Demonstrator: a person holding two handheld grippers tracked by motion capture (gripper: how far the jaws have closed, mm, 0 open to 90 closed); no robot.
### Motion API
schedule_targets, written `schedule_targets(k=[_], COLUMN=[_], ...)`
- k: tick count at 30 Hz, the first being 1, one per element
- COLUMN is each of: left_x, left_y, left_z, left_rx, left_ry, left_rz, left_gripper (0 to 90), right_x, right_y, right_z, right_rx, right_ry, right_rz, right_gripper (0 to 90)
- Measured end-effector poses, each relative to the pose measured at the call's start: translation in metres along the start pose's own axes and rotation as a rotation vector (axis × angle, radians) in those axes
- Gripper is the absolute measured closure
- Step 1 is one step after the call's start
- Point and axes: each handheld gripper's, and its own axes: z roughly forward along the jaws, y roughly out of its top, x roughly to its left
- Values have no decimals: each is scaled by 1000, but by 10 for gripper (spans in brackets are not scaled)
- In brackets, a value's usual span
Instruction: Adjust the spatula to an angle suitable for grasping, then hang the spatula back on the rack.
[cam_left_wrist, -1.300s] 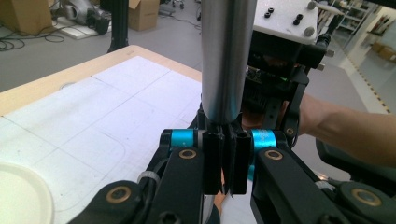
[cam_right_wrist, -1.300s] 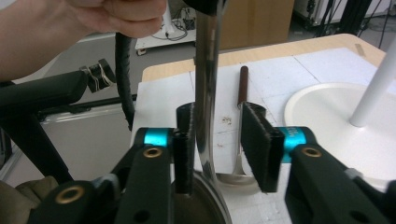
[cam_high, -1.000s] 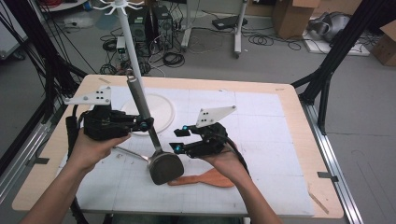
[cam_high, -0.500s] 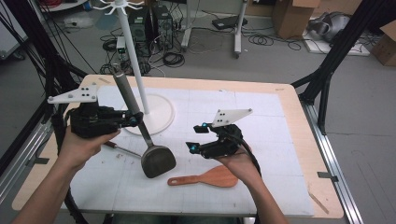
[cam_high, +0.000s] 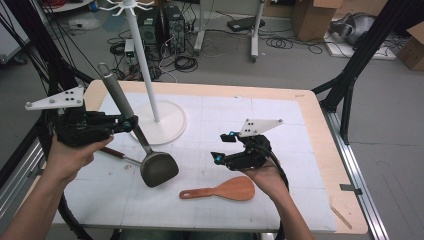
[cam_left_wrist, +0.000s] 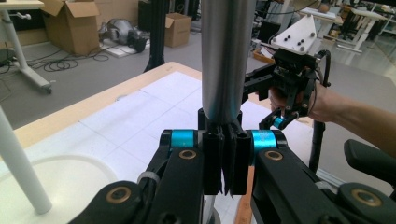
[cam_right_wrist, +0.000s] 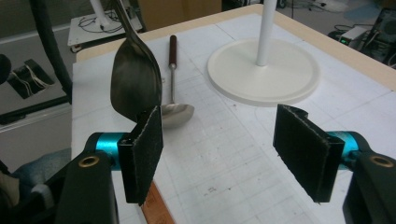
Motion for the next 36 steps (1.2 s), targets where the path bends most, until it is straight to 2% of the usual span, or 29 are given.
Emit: schedule_targets(k=[13, 14, 15, 16, 17, 19, 20, 22, 26, 36], left_x=[10, 9, 9, 6, 5, 7, 9, 9, 12, 27], left_y=[1, 6, 6, 14, 20, 32, 40, 43, 48, 47], left_z=[-16, -18, -18, -21, -23, -30, -34, -35, -34, -15], left_rx=[6, 37, 37, 61, 56, 51, 54, 60, 94, 118], left_ry=[35, 48, 48, 61, 61, 69, 58, 59, 70, 17], left_rz=[-1, 22, 22, 63, 80, 79, 78, 85, 106, 107], left_gripper=[871, 871, 870, 870, 870, 869, 870, 870, 870, 870], right_x=[-6, -7, -7, -7, -7, -7, -6, -7, -9, -14], right_y=[-9, -9, -9, -9, -9, -9, -10, -10, -13, -21], right_z=[-9, -10, -10, -10, -11, -11, -12, -12, -15, -28], right_rx=[14, 15, 15, 14, 16, 13, 8, 4, 6, -4], right_ry=[-42, -48, -48, -47, -48, -50, -51, -52, -62, -104], right_rz=[11, 10, 10, 10, 12, 13, 14, 12, 19, 34], right_gripper=[292, 290, 290, 290, 289, 287, 286, 285, 273, 238])
